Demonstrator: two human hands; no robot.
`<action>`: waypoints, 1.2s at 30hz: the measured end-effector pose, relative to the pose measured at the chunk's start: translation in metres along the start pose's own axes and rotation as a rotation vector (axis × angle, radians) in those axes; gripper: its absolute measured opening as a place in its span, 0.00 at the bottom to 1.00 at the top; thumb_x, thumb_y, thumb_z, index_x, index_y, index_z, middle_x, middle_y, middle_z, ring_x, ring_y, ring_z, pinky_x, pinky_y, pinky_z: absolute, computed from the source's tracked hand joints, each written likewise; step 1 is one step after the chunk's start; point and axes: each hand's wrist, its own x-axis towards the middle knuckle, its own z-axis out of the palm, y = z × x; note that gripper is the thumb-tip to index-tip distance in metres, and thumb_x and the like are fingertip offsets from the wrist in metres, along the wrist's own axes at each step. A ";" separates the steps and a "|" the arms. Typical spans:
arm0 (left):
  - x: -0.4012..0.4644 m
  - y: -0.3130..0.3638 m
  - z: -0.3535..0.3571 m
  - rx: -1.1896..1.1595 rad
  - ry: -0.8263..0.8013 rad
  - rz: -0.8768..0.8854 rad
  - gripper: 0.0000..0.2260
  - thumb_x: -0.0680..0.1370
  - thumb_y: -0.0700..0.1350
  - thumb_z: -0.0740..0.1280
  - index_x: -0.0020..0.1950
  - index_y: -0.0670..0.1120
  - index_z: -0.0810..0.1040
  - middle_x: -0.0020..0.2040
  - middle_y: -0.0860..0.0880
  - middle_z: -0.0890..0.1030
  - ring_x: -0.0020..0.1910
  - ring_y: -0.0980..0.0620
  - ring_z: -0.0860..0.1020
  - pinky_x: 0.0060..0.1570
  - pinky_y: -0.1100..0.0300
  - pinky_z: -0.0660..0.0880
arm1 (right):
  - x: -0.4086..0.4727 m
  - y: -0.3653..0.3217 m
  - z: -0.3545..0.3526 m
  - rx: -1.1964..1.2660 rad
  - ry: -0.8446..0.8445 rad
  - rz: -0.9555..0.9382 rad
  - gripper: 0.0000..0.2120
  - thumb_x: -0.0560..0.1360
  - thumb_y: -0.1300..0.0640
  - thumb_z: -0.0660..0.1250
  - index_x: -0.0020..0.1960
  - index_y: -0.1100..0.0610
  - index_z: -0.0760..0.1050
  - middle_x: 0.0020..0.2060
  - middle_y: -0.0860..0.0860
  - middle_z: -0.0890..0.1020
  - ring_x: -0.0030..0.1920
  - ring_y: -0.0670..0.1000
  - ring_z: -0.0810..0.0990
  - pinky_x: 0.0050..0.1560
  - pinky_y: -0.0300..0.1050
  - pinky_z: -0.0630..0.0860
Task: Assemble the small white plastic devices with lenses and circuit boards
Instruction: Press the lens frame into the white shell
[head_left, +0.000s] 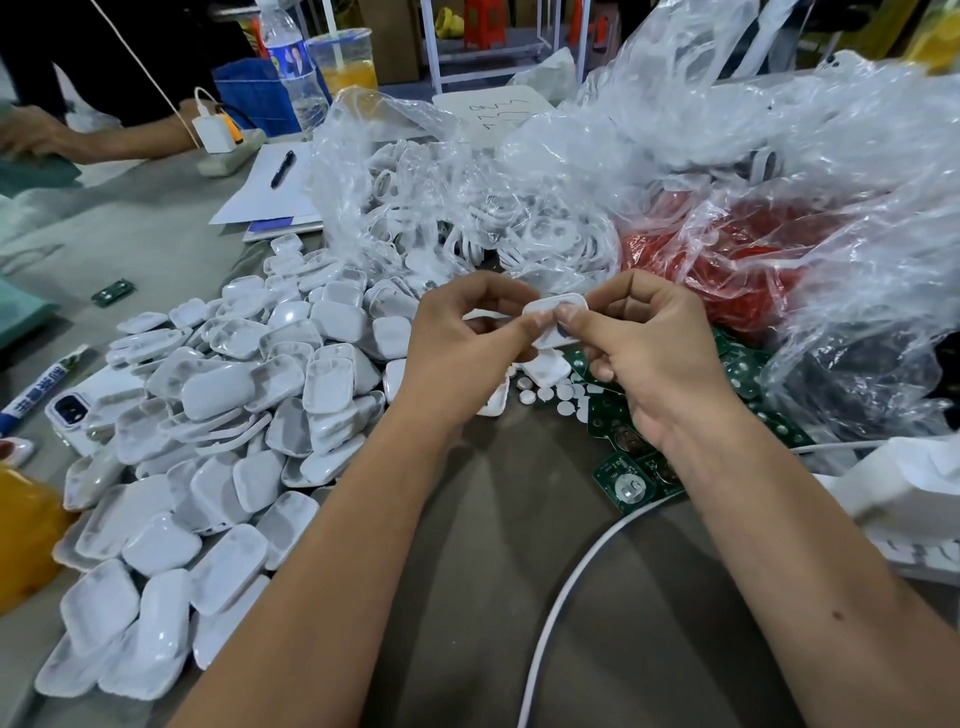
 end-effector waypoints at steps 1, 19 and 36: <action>0.000 -0.001 0.001 -0.021 0.009 -0.015 0.06 0.75 0.38 0.77 0.50 0.40 0.84 0.45 0.42 0.85 0.37 0.50 0.83 0.40 0.59 0.80 | 0.000 0.001 0.000 -0.001 -0.005 -0.006 0.11 0.73 0.67 0.78 0.39 0.58 0.77 0.36 0.62 0.83 0.25 0.46 0.73 0.22 0.36 0.66; 0.008 -0.004 -0.016 -0.261 -0.013 -0.208 0.06 0.74 0.30 0.73 0.47 0.39 0.84 0.35 0.47 0.82 0.28 0.57 0.75 0.31 0.65 0.73 | -0.006 -0.005 -0.002 -0.536 -0.222 -0.287 0.23 0.68 0.53 0.84 0.60 0.47 0.83 0.50 0.41 0.86 0.43 0.41 0.85 0.43 0.29 0.77; 0.003 -0.005 0.001 -0.863 -0.332 -0.303 0.20 0.75 0.35 0.69 0.67 0.42 0.79 0.59 0.43 0.83 0.53 0.50 0.84 0.53 0.59 0.82 | -0.004 -0.012 -0.006 -0.178 -0.113 -0.254 0.18 0.65 0.56 0.84 0.53 0.54 0.85 0.43 0.55 0.88 0.42 0.54 0.86 0.51 0.64 0.85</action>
